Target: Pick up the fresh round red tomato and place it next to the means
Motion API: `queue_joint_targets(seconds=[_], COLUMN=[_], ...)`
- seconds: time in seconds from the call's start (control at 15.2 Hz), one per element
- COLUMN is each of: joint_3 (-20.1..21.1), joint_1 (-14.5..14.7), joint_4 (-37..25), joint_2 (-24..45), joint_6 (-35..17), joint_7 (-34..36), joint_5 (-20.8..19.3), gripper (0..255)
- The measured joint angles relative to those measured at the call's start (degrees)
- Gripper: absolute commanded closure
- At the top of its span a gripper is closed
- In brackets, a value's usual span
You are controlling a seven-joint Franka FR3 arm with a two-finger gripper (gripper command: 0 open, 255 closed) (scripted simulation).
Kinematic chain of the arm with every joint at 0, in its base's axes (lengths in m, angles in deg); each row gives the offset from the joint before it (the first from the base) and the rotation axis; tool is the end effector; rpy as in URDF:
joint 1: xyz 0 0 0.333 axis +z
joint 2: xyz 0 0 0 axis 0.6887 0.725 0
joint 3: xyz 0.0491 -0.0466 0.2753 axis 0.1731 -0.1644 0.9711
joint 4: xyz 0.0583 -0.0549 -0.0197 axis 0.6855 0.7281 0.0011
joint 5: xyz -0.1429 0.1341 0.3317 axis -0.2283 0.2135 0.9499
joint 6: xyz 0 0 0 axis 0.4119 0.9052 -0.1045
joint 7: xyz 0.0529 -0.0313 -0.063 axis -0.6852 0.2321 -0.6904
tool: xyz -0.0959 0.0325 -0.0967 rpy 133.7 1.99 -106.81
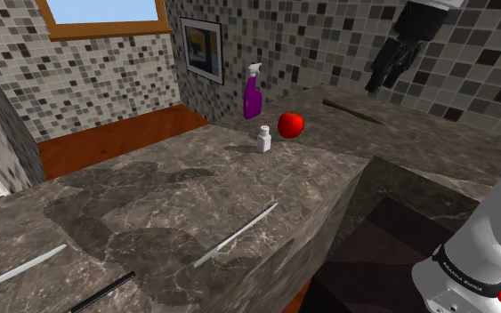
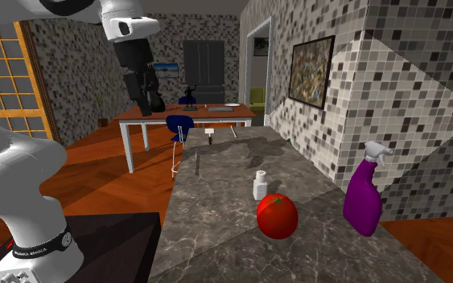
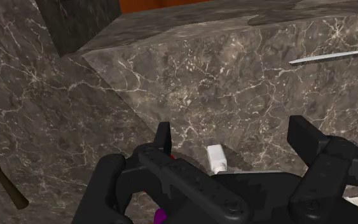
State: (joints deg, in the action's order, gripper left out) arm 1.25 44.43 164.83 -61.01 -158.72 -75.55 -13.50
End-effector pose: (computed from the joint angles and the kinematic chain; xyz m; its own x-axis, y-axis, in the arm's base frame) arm 0.3268 0.0301 0.5747 0.9858 -0.0327 0.1649 -0.0165 -0.9950 -0.0989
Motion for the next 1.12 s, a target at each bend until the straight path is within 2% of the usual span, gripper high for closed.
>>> queue_joint_targets(seconds=[0.2,0.79,1.12], joint_3=[0.38,3.67,5.49], joint_1=[-0.51,-4.51,-7.53], joint_4=[1.47,7.03,6.60], joint_2=[0.76,11.52,19.63], joint_6=[-3.01,-25.57,-36.82], joint_7=[0.66,6.73,11.23], joint_5=[-0.19,-2.03,-4.41], gripper=[0,0,0])
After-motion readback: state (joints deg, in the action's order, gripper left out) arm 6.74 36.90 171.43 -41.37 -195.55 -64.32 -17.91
